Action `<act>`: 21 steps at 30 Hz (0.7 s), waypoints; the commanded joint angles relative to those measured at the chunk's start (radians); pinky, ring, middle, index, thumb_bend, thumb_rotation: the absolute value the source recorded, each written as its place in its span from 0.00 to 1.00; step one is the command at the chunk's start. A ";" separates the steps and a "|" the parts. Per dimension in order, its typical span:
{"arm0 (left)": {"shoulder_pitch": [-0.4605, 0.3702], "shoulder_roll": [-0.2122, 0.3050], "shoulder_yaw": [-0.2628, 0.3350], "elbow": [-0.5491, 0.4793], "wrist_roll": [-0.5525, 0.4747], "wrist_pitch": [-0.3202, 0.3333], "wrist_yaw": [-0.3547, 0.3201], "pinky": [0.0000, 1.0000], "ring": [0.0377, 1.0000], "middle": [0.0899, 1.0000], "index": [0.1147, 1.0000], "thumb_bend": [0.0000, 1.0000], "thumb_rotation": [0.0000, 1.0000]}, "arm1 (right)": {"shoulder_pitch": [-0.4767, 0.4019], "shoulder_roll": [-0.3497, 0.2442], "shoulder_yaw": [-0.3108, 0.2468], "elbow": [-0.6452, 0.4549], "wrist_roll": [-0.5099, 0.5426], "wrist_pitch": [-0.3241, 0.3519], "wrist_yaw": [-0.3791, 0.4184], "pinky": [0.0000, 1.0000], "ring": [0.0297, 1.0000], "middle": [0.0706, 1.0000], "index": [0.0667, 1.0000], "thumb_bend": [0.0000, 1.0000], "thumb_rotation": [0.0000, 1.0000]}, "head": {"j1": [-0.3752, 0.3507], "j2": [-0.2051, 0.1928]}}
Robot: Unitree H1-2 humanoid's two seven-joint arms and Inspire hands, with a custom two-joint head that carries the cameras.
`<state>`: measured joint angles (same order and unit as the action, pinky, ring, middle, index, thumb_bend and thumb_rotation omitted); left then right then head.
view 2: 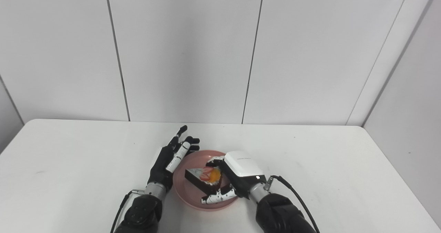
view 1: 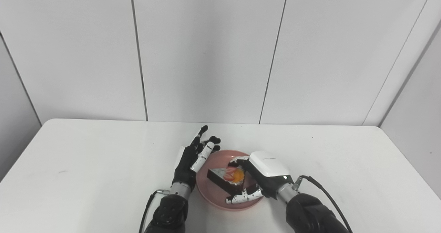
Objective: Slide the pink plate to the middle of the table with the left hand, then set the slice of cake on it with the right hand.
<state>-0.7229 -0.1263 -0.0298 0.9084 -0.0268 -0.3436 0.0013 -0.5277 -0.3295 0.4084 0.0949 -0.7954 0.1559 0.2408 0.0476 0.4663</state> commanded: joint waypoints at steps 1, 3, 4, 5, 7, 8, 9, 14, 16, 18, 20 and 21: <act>0.072 -0.023 -0.008 0.032 -0.001 0.025 -0.017 0.70 0.69 0.70 0.91 0.67 0.71 | -0.008 -0.007 -0.017 -0.031 0.001 -0.013 -0.013 0.52 0.66 0.72 0.69 0.89 0.50 | 0.002 0.001; 0.074 -0.022 -0.009 0.030 0.001 0.026 -0.017 0.69 0.69 0.71 0.91 0.68 0.72 | -0.003 -0.004 -0.024 -0.035 0.006 -0.011 -0.019 0.52 0.66 0.73 0.69 0.89 0.49 | 0.002 0.002; 0.075 -0.021 -0.009 0.028 0.001 0.027 -0.017 0.69 0.69 0.71 0.91 0.69 0.72 | -0.001 -0.002 -0.026 -0.035 0.007 -0.012 -0.022 0.52 0.66 0.73 0.68 0.89 0.49 | 0.002 0.002; 0.076 -0.021 -0.009 0.024 0.001 0.030 -0.016 0.68 0.69 0.71 0.91 0.69 0.72 | 0.006 0.003 -0.037 -0.041 0.016 -0.019 -0.039 0.52 0.67 0.73 0.68 0.89 0.49 | 0.001 0.003; 0.081 -0.020 -0.007 0.012 -0.002 0.040 -0.018 0.67 0.70 0.71 0.91 0.67 0.71 | 0.020 0.015 -0.064 -0.051 0.047 -0.042 -0.079 0.49 0.65 0.71 0.68 0.88 0.50 | 0.000 0.003; 0.083 -0.019 -0.004 0.004 -0.009 0.044 -0.023 0.67 0.71 0.71 0.91 0.67 0.71 | 0.030 0.026 -0.087 -0.053 0.078 -0.061 -0.104 0.49 0.64 0.71 0.67 0.85 0.54 | -0.001 0.003; 0.086 -0.019 -0.001 -0.003 -0.014 0.048 -0.026 0.69 0.72 0.71 0.92 0.68 0.70 | 0.038 0.035 -0.107 -0.051 0.110 -0.082 -0.128 0.50 0.63 0.69 0.67 0.81 0.62 | -0.001 0.003; 0.094 -0.015 0.004 -0.020 -0.006 0.048 -0.019 0.69 0.72 0.72 0.92 0.70 0.72 | 0.079 0.091 -0.210 -0.017 0.279 -0.205 -0.215 0.52 0.63 0.68 0.67 0.71 0.84 | -0.002 0.005; 0.098 -0.015 0.005 -0.027 -0.007 0.056 -0.021 0.69 0.73 0.72 0.91 0.70 0.73 | 0.087 0.104 -0.237 0.011 0.326 -0.263 -0.247 0.55 0.64 0.68 0.68 0.69 0.88 | -0.003 0.005; 0.100 -0.014 0.007 -0.032 -0.010 0.062 -0.023 0.70 0.73 0.72 0.91 0.69 0.72 | 0.090 0.115 -0.262 0.042 0.373 -0.324 -0.275 0.56 0.64 0.68 0.69 0.68 0.91 | -0.004 0.006; 0.101 -0.013 0.007 -0.033 -0.010 0.062 -0.023 0.70 0.73 0.72 0.91 0.68 0.71 | 0.090 0.127 -0.283 0.076 0.413 -0.384 -0.300 0.56 0.64 0.68 0.70 0.67 0.91 | -0.006 0.005; 0.101 -0.013 0.008 -0.032 -0.009 0.060 -0.023 0.69 0.72 0.72 0.91 0.68 0.72 | 0.089 0.131 -0.292 0.091 0.427 -0.409 -0.311 0.56 0.64 0.68 0.70 0.68 0.90 | -0.006 0.005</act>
<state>-0.6894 -0.1270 -0.0219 0.8430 -0.0278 -0.3061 -0.0116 -0.4203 -0.2026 0.1362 0.1916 -0.4016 -0.1743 -0.0316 0.0414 0.4694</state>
